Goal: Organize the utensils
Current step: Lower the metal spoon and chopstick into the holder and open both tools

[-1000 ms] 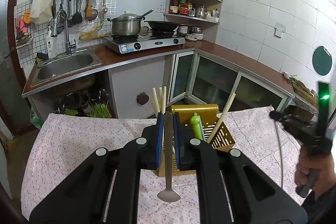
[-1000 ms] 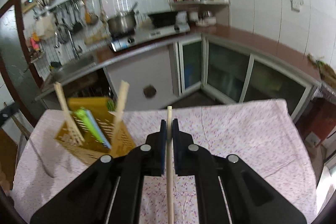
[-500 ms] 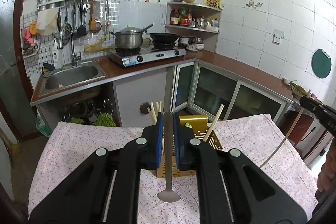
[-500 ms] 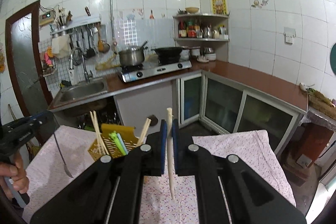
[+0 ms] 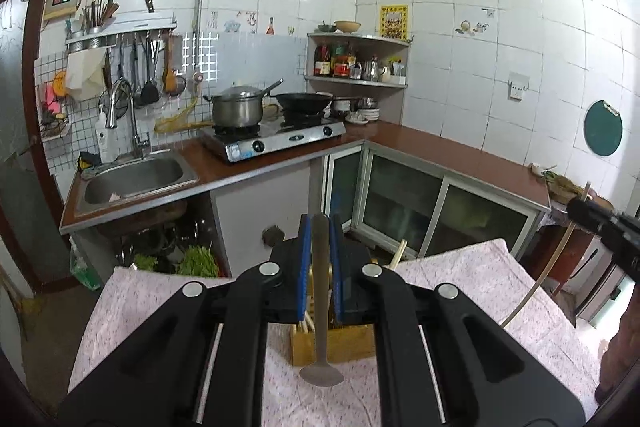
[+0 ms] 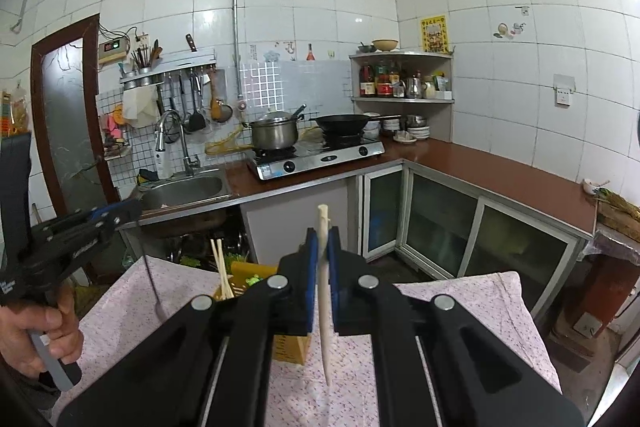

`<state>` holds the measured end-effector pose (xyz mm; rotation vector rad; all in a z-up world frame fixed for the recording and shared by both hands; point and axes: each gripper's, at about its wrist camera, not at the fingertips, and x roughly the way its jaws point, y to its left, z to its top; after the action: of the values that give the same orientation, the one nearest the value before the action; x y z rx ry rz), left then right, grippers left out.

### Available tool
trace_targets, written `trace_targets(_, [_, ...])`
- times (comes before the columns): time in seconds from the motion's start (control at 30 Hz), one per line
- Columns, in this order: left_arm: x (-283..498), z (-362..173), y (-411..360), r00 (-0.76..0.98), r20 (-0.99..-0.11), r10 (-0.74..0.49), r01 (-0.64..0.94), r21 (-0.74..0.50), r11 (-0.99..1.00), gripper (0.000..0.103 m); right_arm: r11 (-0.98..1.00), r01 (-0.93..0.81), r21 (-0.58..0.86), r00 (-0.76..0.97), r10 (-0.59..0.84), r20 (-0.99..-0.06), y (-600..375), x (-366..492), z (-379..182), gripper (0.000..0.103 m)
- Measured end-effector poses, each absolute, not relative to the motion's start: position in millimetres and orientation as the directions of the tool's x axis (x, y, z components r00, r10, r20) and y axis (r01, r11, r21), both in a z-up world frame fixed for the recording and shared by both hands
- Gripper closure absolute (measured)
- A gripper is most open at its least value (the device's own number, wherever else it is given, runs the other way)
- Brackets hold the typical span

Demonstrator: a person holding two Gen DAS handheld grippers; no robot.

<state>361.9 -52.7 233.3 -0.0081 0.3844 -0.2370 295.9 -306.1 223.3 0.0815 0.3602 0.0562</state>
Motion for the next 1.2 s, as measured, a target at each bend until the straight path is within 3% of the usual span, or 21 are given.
trace_targets(0.27, [389.9, 244.7, -59.8, 0.909, -0.344, -0.236, 0.233, -0.053, 0.971, 0.095, 0.991, -0.083, 0.104, 0.937, 0.113, -0.331, -287.9, 325.7, 232.1, 0.097])
trace_targets(0.6, [443.7, 214.7, -59.6, 0.894, -0.384, -0.232, 0.210, -0.100, 0.973, 0.095, 0.987, -0.127, 0.095, 0.934, 0.151, -0.324, -258.8, 374.2, 221.8, 0.097])
trace_targets(1.2, [485.4, 164.9, -53.6, 0.875, -0.432, -0.221, 0.186, -0.122, 0.975, 0.095, 0.988, -0.127, 0.087, 0.900, 0.152, -0.408, -238.4, 427.7, 176.4, 0.097])
